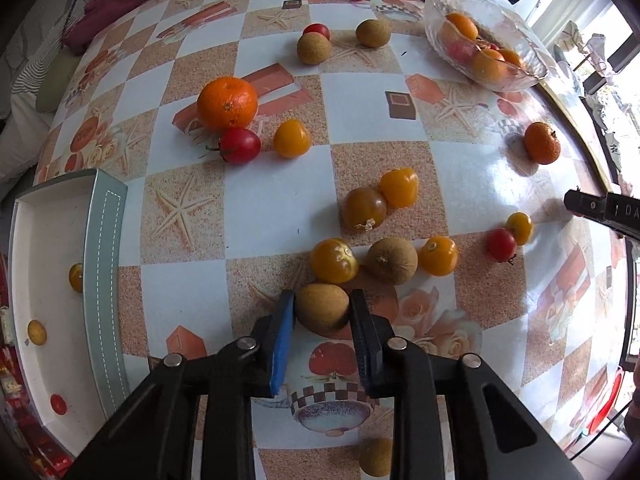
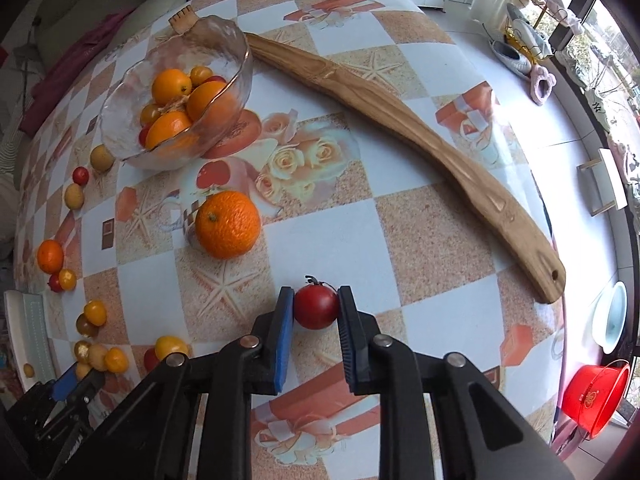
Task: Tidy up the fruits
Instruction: 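Grasp a red cherry tomato with the right tool while the left tool grasps a longan, then carry the red tomato and longan into the white tray and open both tools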
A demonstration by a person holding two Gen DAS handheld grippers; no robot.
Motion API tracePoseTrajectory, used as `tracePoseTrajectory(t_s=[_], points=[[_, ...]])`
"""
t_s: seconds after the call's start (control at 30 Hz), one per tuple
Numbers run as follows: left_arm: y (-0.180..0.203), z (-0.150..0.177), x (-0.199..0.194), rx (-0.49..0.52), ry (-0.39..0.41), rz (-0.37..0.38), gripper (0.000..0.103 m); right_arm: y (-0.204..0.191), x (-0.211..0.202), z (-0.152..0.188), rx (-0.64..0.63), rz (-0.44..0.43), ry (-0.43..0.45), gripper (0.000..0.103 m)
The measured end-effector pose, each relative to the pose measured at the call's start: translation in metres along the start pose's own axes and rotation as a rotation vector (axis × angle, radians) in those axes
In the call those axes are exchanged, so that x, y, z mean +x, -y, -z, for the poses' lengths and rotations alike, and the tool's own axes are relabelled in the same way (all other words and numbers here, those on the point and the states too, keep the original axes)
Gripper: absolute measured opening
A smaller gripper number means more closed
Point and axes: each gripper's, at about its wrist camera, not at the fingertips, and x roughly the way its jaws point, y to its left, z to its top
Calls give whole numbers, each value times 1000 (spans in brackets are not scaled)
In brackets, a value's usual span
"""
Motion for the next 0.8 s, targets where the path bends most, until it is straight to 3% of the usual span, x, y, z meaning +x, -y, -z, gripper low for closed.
tracePoseTrajectory(t_s=[0.5,0.8], points=[[-40,26,-55,2,48,55,29,-25,-29,57,-15,-90,-42,23],[-83,49,-84,-19,91,54,29,-74,-43,79,-89,-132,-64,23]])
